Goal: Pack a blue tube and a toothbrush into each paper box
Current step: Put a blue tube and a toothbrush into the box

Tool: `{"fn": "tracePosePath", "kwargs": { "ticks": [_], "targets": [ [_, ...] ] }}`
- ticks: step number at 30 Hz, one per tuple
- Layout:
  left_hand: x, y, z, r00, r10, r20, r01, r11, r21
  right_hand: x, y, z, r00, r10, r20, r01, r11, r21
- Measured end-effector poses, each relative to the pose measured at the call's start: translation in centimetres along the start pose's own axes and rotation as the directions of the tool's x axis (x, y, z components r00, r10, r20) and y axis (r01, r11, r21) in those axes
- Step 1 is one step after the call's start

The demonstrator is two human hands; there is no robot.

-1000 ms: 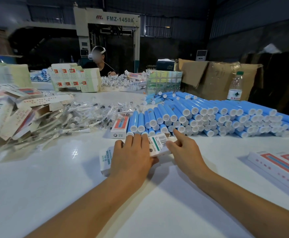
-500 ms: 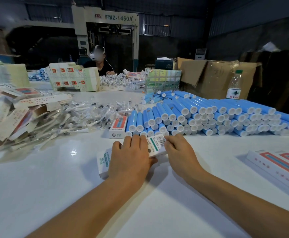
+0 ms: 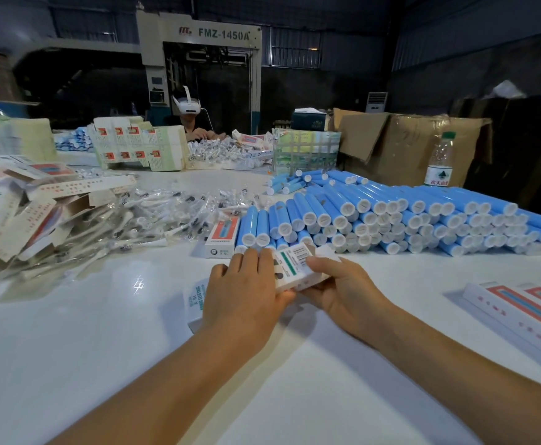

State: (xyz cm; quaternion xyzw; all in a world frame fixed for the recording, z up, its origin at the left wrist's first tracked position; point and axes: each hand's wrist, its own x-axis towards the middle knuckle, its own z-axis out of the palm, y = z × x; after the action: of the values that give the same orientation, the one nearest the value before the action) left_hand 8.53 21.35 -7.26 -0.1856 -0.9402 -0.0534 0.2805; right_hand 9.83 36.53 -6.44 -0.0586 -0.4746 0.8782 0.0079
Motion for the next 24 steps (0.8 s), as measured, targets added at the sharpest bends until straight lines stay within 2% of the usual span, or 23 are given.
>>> {"fn": "tracePosePath", "kwargs": {
  "ticks": [2,3,4,5,7,8,9,11,12,13,14,16,17,22,24],
  "targets": [
    [-0.1,0.1,0.1,1.000,0.030,0.008,-0.030,0.999,0.012,-0.1,0.3,0.0,0.990,-0.114,-0.084,0.097,0.976,-0.193],
    [-0.2,0.3,0.2,0.999,0.041,0.007,-0.041,0.999,0.022,-0.4,0.6,0.1,0.975,-0.201,-0.096,0.157,0.926,-0.345],
    [-0.3,0.4,0.2,0.999,0.049,0.003,-0.049,0.998,0.029,-0.7,0.8,0.2,0.947,-0.311,-0.080,0.223,0.817,-0.532],
    [-0.4,0.6,0.3,0.999,0.053,-0.003,-0.053,0.998,0.038,-1.0,1.1,0.2,0.909,-0.417,-0.019,0.278,0.639,-0.717],
    [-0.5,0.7,0.5,0.998,0.055,-0.024,-0.053,0.997,0.060,-1.2,1.6,0.4,0.856,-0.499,0.139,0.321,0.301,-0.898],
    [-0.5,0.7,0.5,0.998,0.054,-0.027,-0.052,0.997,0.065,-1.1,1.7,0.4,0.849,-0.499,0.174,0.321,0.225,-0.920],
    [-0.5,0.7,0.6,0.998,0.055,-0.025,-0.054,0.996,0.069,-1.0,1.7,0.3,0.847,-0.500,0.182,0.318,0.201,-0.927],
    [-0.6,0.8,0.5,0.998,0.064,-0.023,-0.063,0.995,0.072,-1.1,1.7,0.3,0.856,-0.488,0.169,0.312,0.228,-0.922],
    [-0.6,0.7,0.5,0.997,0.070,-0.022,-0.068,0.995,0.068,-1.3,1.6,0.5,0.867,-0.474,0.154,0.314,0.280,-0.907],
    [-0.6,0.6,0.4,0.997,0.076,-0.023,-0.074,0.996,0.058,-1.6,1.3,0.7,0.882,-0.454,0.125,0.319,0.381,-0.868],
    [-0.6,0.5,0.3,0.996,0.080,-0.030,-0.078,0.996,0.050,-1.8,1.0,0.9,0.909,-0.411,0.071,0.302,0.530,-0.793],
    [-0.6,0.3,0.2,0.996,0.072,-0.043,-0.070,0.996,0.047,-1.9,0.1,1.1,0.967,-0.255,-0.023,0.204,0.821,-0.534],
    [-0.6,0.2,0.1,0.997,0.064,-0.046,-0.062,0.997,0.044,-1.9,-0.4,1.1,0.981,-0.187,-0.043,0.153,0.895,-0.420],
    [-0.5,-0.1,0.0,0.998,0.054,-0.038,-0.053,0.998,0.021,-2.2,-1.2,1.2,0.997,-0.037,-0.070,0.019,0.972,-0.234],
    [-0.6,-0.3,0.0,0.997,0.059,-0.048,-0.058,0.998,0.020,-2.3,-1.2,1.2,0.999,-0.015,-0.052,0.002,0.973,-0.229]
  ]
}}
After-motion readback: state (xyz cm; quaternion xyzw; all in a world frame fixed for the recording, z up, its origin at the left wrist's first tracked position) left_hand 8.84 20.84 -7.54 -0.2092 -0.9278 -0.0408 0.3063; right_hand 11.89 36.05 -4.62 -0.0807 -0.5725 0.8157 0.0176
